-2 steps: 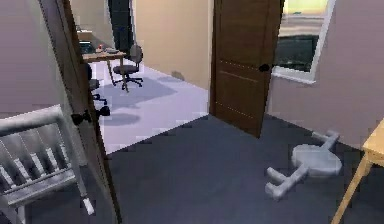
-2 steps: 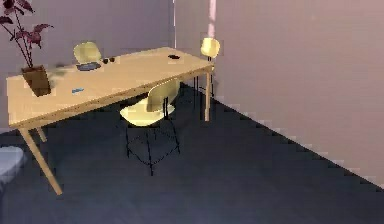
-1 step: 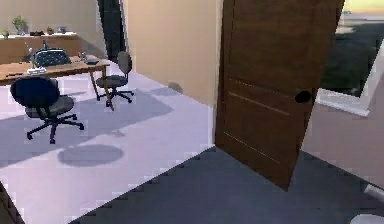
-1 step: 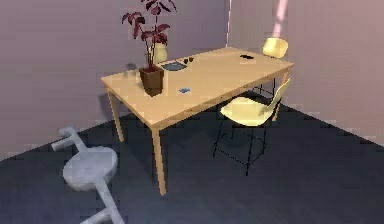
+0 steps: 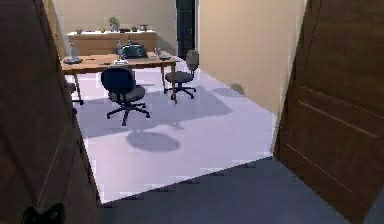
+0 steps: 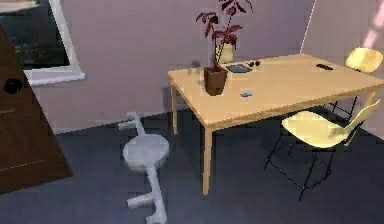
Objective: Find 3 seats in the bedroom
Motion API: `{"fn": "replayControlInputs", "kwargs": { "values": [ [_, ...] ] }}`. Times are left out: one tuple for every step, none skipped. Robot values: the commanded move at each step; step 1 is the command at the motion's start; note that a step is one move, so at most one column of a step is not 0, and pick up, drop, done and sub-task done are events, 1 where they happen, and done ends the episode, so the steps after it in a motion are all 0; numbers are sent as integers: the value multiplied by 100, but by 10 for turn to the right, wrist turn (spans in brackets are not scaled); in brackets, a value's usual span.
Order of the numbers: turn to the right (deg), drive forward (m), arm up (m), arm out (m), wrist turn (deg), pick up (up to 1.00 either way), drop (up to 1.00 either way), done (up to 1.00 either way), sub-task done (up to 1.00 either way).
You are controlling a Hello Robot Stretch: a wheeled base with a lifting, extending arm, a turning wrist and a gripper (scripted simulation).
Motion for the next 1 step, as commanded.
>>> {"fn": "replayControlInputs", "kwargs": {
  "values": [
    [0,85,0,0,0,0,0,0,0]
  ]
}}
